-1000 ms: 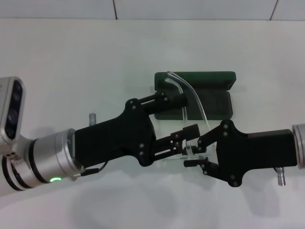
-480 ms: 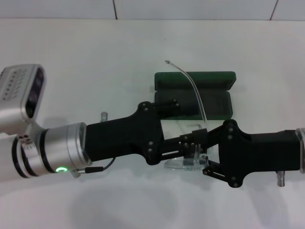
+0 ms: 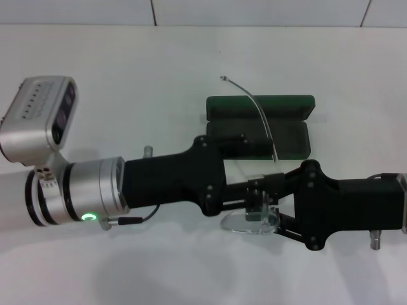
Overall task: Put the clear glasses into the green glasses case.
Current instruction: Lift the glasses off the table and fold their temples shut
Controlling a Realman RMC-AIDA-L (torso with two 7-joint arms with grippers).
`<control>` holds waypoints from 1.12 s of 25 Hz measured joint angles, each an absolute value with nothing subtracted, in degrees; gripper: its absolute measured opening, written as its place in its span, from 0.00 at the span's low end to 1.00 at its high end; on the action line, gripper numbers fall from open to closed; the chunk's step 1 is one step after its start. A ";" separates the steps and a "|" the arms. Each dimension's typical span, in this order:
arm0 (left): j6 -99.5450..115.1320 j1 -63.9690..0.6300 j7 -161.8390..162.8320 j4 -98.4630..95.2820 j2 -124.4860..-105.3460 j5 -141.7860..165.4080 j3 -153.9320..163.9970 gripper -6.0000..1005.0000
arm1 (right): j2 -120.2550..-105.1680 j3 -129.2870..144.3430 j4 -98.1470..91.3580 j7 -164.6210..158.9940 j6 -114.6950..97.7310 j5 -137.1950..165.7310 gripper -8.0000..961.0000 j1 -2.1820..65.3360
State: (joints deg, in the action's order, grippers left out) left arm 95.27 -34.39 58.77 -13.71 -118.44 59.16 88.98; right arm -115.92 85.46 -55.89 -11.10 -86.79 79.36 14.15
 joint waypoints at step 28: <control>89.66 -33.91 46.36 -15.73 -118.81 61.92 81.24 0.62 | -115.97 79.46 -38.49 -28.88 -111.25 69.74 0.14 24.67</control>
